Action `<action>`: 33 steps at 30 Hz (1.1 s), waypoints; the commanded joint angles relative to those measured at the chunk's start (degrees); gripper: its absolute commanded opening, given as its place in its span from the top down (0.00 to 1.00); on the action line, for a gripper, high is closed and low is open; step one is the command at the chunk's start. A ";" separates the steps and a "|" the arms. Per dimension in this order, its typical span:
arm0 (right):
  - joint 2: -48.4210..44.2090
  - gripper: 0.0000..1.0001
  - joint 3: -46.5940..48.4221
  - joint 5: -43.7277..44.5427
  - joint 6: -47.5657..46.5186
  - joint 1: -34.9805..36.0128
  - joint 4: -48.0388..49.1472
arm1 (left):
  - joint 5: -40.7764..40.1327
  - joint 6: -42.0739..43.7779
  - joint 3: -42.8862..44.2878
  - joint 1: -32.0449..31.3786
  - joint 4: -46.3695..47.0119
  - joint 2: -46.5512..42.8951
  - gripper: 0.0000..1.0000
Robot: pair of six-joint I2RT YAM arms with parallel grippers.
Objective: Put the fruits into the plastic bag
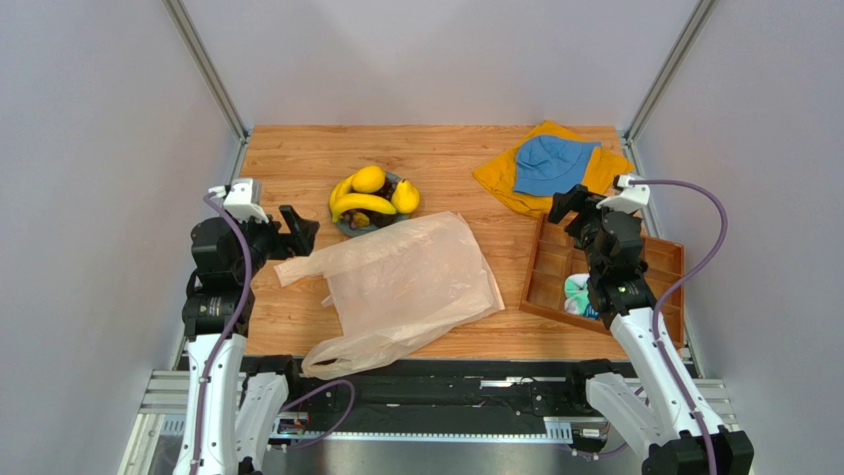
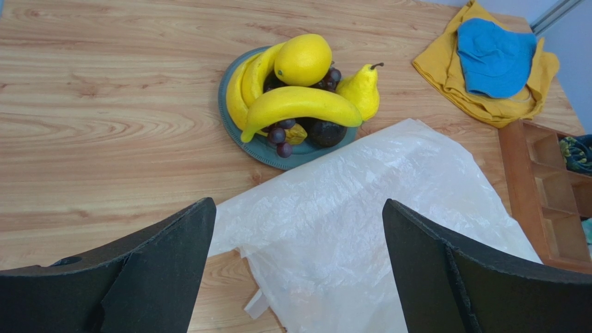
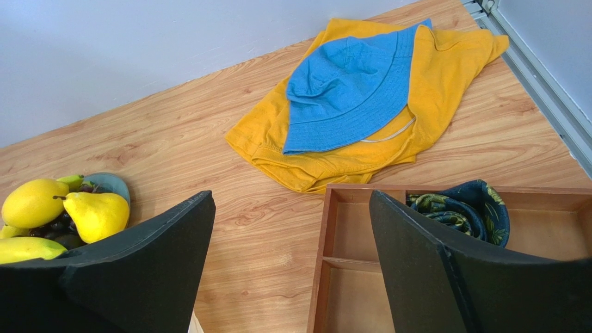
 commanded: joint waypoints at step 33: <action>36.83 0.21 19.87 -24.75 -6.06 16.20 -18.35 | 14.66 0.49 -1.36 0.26 6.79 -0.47 0.01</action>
